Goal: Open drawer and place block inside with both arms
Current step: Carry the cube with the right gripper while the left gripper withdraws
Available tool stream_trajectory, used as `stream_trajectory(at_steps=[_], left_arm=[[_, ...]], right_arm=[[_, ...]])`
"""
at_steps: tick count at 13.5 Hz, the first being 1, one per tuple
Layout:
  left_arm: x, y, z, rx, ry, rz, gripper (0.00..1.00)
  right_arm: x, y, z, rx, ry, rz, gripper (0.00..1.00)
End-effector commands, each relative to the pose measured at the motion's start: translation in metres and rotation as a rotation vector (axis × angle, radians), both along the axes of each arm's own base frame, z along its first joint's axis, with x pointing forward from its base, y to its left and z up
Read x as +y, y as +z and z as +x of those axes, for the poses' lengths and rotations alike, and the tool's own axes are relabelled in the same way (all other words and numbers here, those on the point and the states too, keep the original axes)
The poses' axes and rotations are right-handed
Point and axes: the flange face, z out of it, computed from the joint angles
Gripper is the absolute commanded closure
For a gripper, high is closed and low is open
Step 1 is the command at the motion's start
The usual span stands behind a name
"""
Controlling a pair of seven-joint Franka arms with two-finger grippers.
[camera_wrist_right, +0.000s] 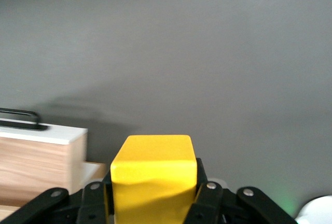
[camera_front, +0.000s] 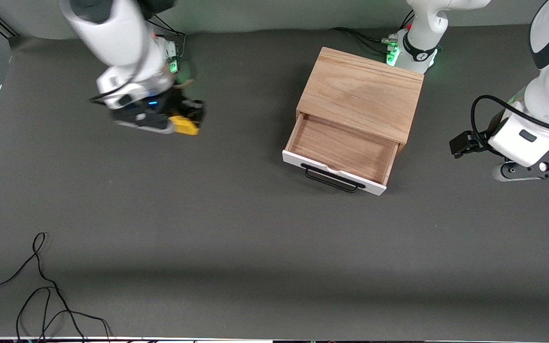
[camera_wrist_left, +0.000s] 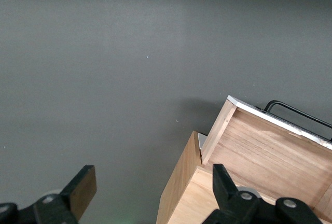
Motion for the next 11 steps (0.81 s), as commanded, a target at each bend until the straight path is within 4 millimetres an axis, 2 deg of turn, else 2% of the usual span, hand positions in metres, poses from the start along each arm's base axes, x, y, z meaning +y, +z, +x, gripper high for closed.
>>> stream_trajectory(at_steps=[1,2,4,5,6,8,11], left_arm=[[0.011,0.003,0.002,-0.019,0.007,-0.047,0.0],[0.022,0.001,0.005,-0.011,0.031,-0.081,0.0],[0.049,0.011,0.004,-0.013,0.075,-0.121,0.0],[0.053,0.013,0.002,-0.006,0.062,-0.136,0.0],[0.054,0.011,-0.001,0.02,0.032,-0.136,0.0],[0.043,0.01,-0.003,0.029,-0.004,-0.125,0.0],[0.036,0.013,-0.007,0.025,-0.016,-0.122,0.0]], right_arm=[[0.088,-0.018,0.014,0.004,-0.1,0.009,0.76],[0.117,-0.029,0.011,0.002,-0.134,0.007,0.76],[0.167,-0.044,0.008,-0.018,-0.191,0.025,0.76],[0.19,-0.049,0.006,-0.033,-0.209,0.044,0.76],[0.205,-0.059,0.006,-0.036,-0.239,0.053,0.76],[0.234,-0.075,-0.003,-0.058,-0.255,0.085,0.76],[0.259,-0.127,-0.009,-0.087,-0.221,0.057,0.76]])
